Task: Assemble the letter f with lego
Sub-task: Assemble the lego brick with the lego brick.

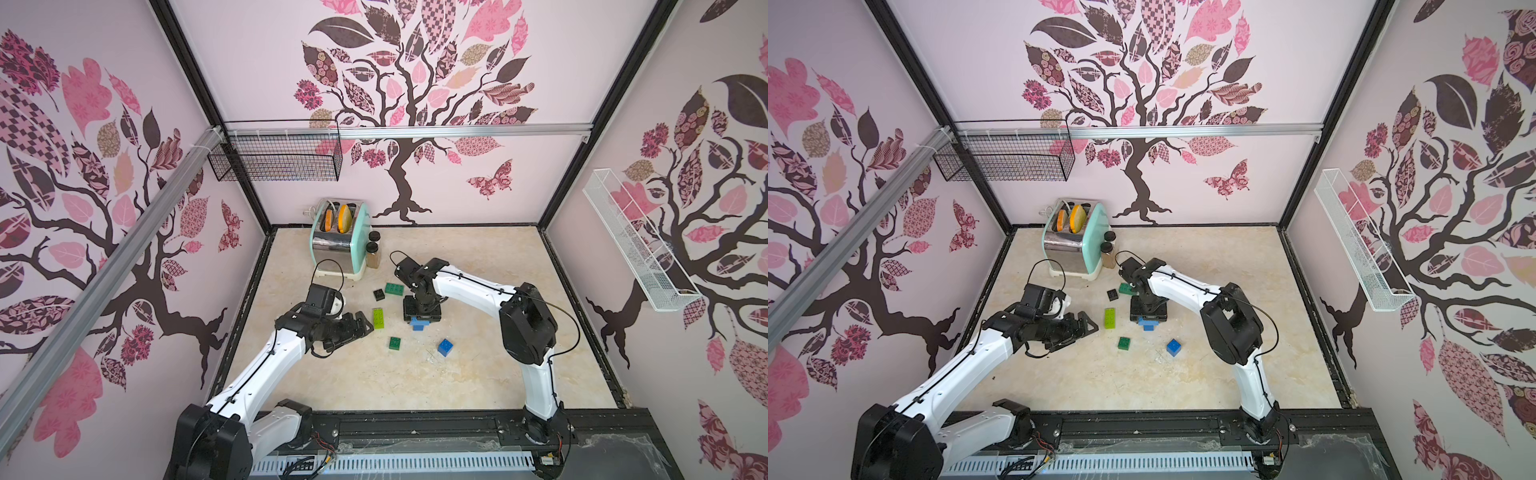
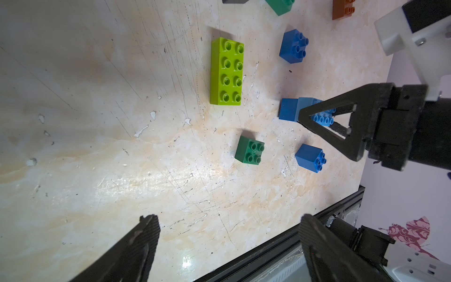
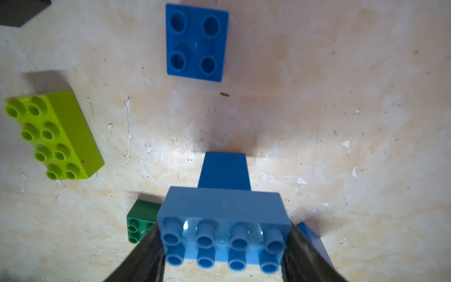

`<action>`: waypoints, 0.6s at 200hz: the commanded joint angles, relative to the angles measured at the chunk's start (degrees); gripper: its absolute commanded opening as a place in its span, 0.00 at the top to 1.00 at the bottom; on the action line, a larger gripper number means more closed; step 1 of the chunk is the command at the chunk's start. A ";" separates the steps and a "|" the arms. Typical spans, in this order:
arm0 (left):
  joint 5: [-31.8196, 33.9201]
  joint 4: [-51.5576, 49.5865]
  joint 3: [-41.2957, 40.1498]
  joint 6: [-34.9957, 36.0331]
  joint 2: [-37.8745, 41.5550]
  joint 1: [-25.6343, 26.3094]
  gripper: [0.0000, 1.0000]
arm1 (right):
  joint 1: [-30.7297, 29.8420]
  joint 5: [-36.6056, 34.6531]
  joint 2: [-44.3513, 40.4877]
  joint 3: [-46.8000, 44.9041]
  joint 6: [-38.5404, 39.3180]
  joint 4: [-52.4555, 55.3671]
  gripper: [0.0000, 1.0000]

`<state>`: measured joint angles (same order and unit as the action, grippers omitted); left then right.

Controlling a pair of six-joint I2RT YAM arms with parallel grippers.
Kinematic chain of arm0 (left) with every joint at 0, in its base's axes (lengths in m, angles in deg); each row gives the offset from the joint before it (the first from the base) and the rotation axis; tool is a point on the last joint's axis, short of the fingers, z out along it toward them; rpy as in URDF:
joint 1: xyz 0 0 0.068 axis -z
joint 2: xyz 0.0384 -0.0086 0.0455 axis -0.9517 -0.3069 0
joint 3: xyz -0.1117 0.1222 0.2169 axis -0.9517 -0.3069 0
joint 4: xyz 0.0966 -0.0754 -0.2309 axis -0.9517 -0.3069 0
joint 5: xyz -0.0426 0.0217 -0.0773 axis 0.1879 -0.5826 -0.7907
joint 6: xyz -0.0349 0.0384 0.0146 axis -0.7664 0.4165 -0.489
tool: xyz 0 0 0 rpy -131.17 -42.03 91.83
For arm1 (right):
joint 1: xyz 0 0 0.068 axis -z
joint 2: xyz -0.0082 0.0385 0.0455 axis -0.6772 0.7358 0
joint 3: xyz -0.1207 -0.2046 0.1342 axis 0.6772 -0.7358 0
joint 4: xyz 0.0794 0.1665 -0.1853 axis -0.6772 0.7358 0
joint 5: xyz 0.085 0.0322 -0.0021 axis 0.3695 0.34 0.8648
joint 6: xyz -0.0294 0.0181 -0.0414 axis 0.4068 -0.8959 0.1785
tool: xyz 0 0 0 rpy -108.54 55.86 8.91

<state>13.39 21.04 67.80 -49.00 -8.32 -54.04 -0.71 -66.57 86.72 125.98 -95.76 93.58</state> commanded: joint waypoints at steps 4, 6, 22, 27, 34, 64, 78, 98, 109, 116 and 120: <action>0.19 0.60 -0.51 0.32 0.31 -0.24 0.07 | -0.26 0.15 -1.26 -0.05 -0.39 -0.18 0.32; 0.21 0.64 -0.53 0.33 0.28 -0.22 0.07 | -0.26 0.14 -1.30 -0.10 -0.44 -0.15 0.31; 0.22 0.57 -0.56 0.36 0.27 -0.24 0.06 | -0.26 0.16 -1.47 -0.06 -0.47 -0.20 0.30; 0.19 0.60 -0.49 0.35 0.27 -0.20 0.06 | -0.26 0.22 -1.51 -0.05 -0.44 -0.13 0.29; 0.22 0.60 -0.53 0.31 0.29 -0.24 0.06 | -0.26 0.28 -1.43 0.13 -0.37 -0.05 0.28; 0.30 0.57 -0.55 0.34 0.26 -0.24 0.06 | -0.27 0.11 -1.73 0.53 -0.37 0.17 0.26; 0.39 0.71 -0.53 0.34 0.25 -0.24 0.06 | -0.26 0.33 -1.79 0.60 -0.30 0.34 0.25; 0.39 0.65 -0.50 0.33 0.13 -0.24 0.06 | -0.35 0.39 -2.40 0.76 -0.37 0.24 0.25; 0.47 0.72 -0.50 0.36 0.11 -0.24 0.06 | -0.37 0.25 -2.65 1.13 -0.31 0.57 0.24; 0.48 0.68 -0.54 0.31 0.09 -0.24 0.06 | -0.36 0.20 -2.82 1.55 -0.26 0.79 0.24; 0.56 0.58 -0.53 0.35 0.04 -0.24 0.06 | -0.35 0.20 -2.97 1.73 -0.20 0.85 0.24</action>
<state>13.56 21.06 67.80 -49.02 -8.30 -54.04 -0.75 -66.18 86.70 126.00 -95.76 93.58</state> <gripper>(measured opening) 0.937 0.758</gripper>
